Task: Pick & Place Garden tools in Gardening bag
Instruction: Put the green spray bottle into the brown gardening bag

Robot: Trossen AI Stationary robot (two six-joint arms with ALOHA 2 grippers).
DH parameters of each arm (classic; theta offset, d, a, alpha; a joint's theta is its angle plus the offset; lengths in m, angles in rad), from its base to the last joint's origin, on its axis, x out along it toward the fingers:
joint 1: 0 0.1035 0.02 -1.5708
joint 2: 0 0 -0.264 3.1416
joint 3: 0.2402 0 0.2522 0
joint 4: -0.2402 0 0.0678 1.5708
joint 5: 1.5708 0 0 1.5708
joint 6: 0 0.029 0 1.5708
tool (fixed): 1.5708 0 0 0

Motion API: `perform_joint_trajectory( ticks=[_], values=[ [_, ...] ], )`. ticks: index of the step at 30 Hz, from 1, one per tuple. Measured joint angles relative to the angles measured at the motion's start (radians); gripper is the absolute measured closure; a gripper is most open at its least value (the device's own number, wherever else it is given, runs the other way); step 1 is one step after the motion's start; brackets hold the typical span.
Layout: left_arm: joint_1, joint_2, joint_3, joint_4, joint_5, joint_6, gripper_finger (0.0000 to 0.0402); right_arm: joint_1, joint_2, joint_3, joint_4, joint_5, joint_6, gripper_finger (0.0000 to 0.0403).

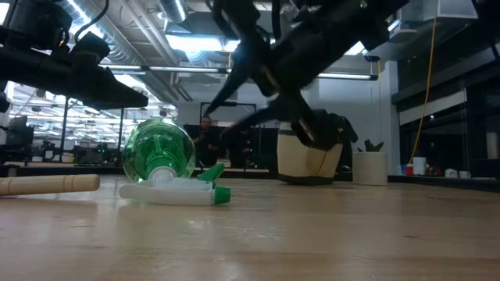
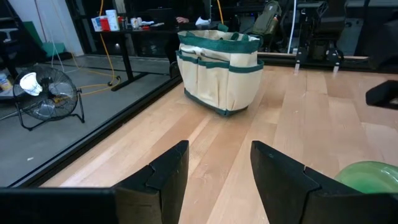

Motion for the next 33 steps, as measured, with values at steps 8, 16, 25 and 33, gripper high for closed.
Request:
perform_joint_trajectory(
  ticks=[8,16,25,33],
  values=[
    [0.0,0.0,0.0,0.0,0.0,0.0,0.0233,-0.005,0.03,0.0,-0.041,0.0,0.052,0.0279],
    [0.0,0.0,0.0,0.0,0.0,0.0,0.0233,-0.018,0.03,0.0,-0.074,0.031,0.055,0.0279],
    [0.0,0.0,0.0,0.0,0.0,0.0,0.0233,-0.026,0.04,0.0,-0.047,0.059,0.062,0.0279],
    [0.0,0.003,0.0,0.0,0.0,0.0,0.0233,-0.026,0.098,0.0,-0.005,0.051,0.088,0.0279]
  ],
)
